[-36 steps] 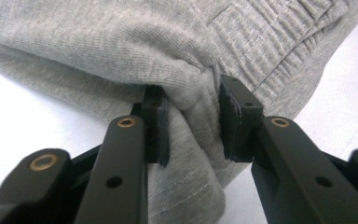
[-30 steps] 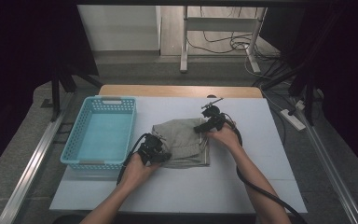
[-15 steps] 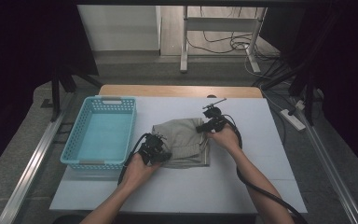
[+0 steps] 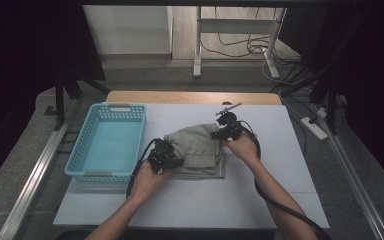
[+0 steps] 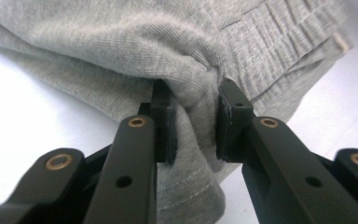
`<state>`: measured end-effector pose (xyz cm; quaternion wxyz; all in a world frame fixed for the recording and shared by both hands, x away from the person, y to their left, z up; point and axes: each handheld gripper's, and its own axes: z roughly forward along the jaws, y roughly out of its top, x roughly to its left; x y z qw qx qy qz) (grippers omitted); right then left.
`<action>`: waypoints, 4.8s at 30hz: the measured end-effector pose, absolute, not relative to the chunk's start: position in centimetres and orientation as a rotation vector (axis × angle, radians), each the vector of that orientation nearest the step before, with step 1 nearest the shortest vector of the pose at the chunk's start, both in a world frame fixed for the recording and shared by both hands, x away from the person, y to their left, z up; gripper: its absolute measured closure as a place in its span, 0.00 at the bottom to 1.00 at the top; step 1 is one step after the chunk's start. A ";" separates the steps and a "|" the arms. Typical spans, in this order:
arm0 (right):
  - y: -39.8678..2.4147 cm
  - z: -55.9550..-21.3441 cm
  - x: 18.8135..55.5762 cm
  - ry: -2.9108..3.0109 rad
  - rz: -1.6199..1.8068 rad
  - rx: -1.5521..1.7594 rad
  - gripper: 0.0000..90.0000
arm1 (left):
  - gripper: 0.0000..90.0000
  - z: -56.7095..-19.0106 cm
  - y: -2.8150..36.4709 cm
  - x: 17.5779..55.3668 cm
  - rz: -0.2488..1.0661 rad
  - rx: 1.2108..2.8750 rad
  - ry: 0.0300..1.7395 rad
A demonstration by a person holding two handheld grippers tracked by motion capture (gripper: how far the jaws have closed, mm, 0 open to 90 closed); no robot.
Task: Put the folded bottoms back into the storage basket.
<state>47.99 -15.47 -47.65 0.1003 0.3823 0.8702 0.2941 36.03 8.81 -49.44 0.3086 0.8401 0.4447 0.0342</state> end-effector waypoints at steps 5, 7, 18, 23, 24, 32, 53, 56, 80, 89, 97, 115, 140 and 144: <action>-15.9 -46.2 47.3 2.562 0.931 1.108 0.80 | 0.80 -48.3 9.1 35.7 0.095 2.193 1.156; -16.0 -45.7 47.1 2.557 0.957 1.104 0.80 | 0.80 -47.7 9.3 35.5 0.096 2.179 1.149; -15.5 -42.7 45.7 2.508 1.114 1.013 0.80 | 0.79 -44.7 11.6 34.5 0.111 2.118 1.126; -14.8 -42.1 45.3 2.496 1.169 0.992 0.80 | 0.79 -43.7 12.8 34.1 0.120 2.110 1.130; -14.7 -42.0 45.2 2.496 1.179 0.990 0.80 | 0.79 -43.5 13.1 34.0 0.123 2.110 1.132; -13.6 -41.1 45.3 2.504 1.302 1.019 0.80 | 0.79 -42.2 15.2 33.8 0.128 2.116 1.141; -6.4 -39.1 45.4 2.531 1.292 0.884 0.80 | 0.78 -39.6 23.2 33.3 0.164 2.063 1.182; -5.4 -39.0 45.5 2.537 1.300 0.874 0.80 | 0.78 -39.4 24.3 33.2 0.168 2.048 1.197; 4.3 -39.2 46.8 2.586 1.336 0.791 0.80 | 0.78 -39.2 33.1 31.5 0.253 1.926 1.327; 7.1 -39.6 46.7 2.598 1.324 0.757 0.79 | 0.78 -40.0 35.5 31.0 0.282 1.908 1.374; 9.0 -41.3 46.6 2.616 1.290 0.748 0.79 | 0.78 -41.4 36.8 31.1 0.267 1.897 1.434; 10.7 -45.9 47.8 2.634 1.176 0.816 0.75 | 0.73 -45.7 35.1 33.3 0.277 2.008 1.534; 6.9 -44.1 47.2 2.630 1.297 0.753 0.21 | 0.10 -45.9 33.0 34.3 0.182 1.905 1.405; 6.3 -44.3 46.9 2.657 1.300 0.745 0.14 | 0.05 -46.0 32.8 34.4 0.174 1.913 1.395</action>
